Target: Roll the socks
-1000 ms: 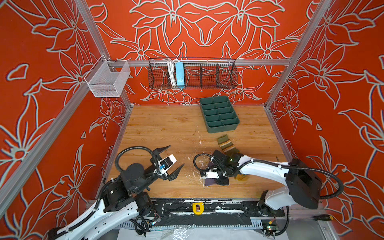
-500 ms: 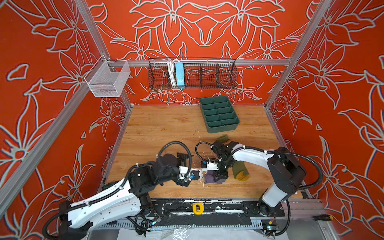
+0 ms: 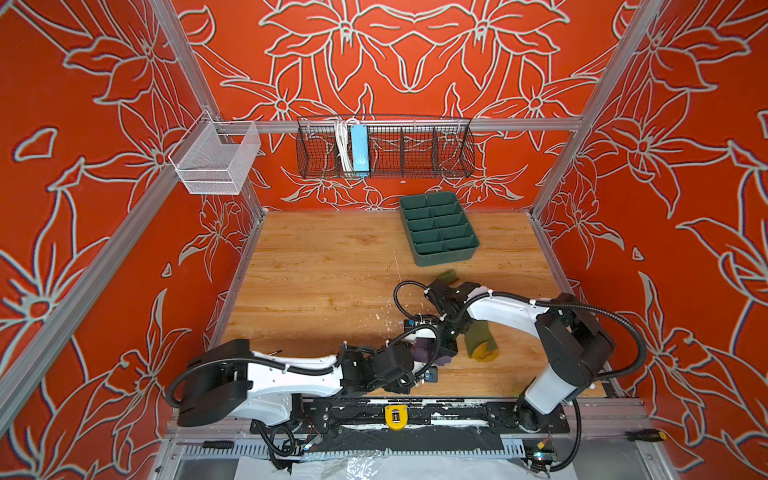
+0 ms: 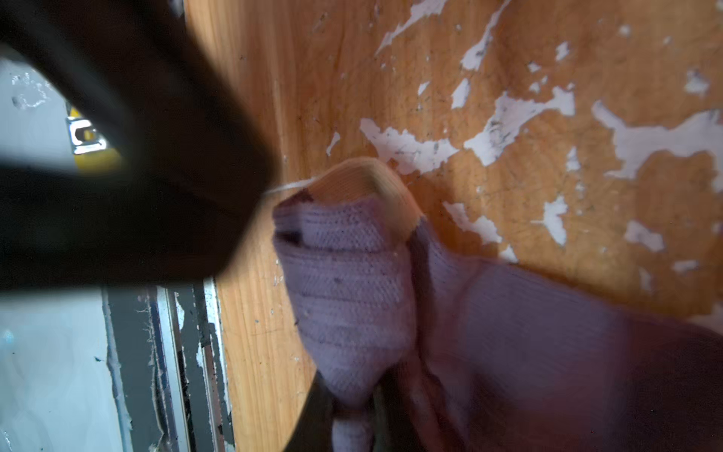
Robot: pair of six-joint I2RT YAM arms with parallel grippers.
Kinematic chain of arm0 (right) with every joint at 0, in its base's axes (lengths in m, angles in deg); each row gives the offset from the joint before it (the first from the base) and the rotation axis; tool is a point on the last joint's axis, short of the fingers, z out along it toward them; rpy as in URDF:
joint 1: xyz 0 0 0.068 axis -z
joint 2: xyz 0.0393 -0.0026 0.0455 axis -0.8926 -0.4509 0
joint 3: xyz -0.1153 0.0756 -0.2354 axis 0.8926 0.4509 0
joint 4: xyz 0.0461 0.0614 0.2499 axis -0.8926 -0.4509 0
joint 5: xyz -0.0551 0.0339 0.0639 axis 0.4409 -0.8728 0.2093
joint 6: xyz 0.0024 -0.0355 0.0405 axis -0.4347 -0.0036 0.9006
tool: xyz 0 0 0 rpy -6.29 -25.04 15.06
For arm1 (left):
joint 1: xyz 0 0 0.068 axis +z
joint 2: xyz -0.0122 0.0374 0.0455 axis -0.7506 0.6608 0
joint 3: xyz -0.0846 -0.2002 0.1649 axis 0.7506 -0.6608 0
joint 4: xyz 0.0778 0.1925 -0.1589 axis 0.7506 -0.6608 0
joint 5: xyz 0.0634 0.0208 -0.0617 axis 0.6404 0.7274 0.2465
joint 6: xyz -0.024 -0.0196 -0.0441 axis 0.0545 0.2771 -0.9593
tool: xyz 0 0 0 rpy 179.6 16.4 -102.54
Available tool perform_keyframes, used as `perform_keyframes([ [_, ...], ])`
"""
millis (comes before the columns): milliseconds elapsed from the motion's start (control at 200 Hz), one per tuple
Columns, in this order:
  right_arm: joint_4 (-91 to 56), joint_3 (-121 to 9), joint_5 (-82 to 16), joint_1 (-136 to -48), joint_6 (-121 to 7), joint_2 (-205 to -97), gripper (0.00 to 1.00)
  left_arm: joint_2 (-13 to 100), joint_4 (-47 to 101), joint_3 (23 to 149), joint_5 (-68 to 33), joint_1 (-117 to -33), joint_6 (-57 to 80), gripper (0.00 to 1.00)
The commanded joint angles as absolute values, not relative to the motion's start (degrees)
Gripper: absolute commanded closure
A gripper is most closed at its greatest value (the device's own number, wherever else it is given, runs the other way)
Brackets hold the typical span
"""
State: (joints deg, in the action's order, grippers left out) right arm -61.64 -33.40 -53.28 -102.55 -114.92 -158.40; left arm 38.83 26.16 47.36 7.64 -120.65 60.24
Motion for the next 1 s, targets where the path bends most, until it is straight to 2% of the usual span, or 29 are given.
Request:
perform_keyframes([
  [0,-59.0,-31.0,-47.4,-101.9,-116.7,-159.2,1.0,43.8,36.7,47.5,9.5,-120.6,57.6,0.18],
  [100,-59.0,-31.2,-47.5,-101.9,-116.6,-159.1,1.0,48.4,38.7,48.8,9.4,-120.3,58.2,0.23],
  [275,-59.0,-31.1,-47.9,-101.9,-116.6,-158.2,1.0,53.2,40.0,50.3,8.6,-119.4,57.8,0.39],
  [475,-58.8,-31.2,-48.3,-101.9,-115.9,-156.9,1.0,56.8,40.1,51.4,6.7,-118.9,58.5,0.71],
  [616,-57.3,-30.1,-44.8,-101.9,-115.5,-155.1,1.0,56.5,35.7,52.6,6.2,-118.9,57.7,1.0],
  [736,-53.6,-27.4,-36.7,-101.8,-115.0,-151.1,1.0,53.0,28.8,52.6,4.2,-118.9,56.6,1.0],
  [821,-52.4,-26.3,-33.5,-101.9,-114.4,-147.7,0.74,49.6,23.5,52.3,3.6,-118.9,55.5,1.0],
  [911,-51.8,-25.0,-31.5,-101.8,-114.7,-143.2,0.42,46.8,19.0,52.0,2.9,-118.7,54.1,1.0],
  [941,-51.8,-24.6,-30.9,-101.8,-115.0,-141.5,0.36,46.3,17.5,52.1,2.2,-118.6,53.7,1.0],
  [996,-50.4,-23.2,-28.8,-101.7,-114.9,-137.8,0.35,46.1,14.9,52.7,0.6,-118.3,52.6,1.0],
])
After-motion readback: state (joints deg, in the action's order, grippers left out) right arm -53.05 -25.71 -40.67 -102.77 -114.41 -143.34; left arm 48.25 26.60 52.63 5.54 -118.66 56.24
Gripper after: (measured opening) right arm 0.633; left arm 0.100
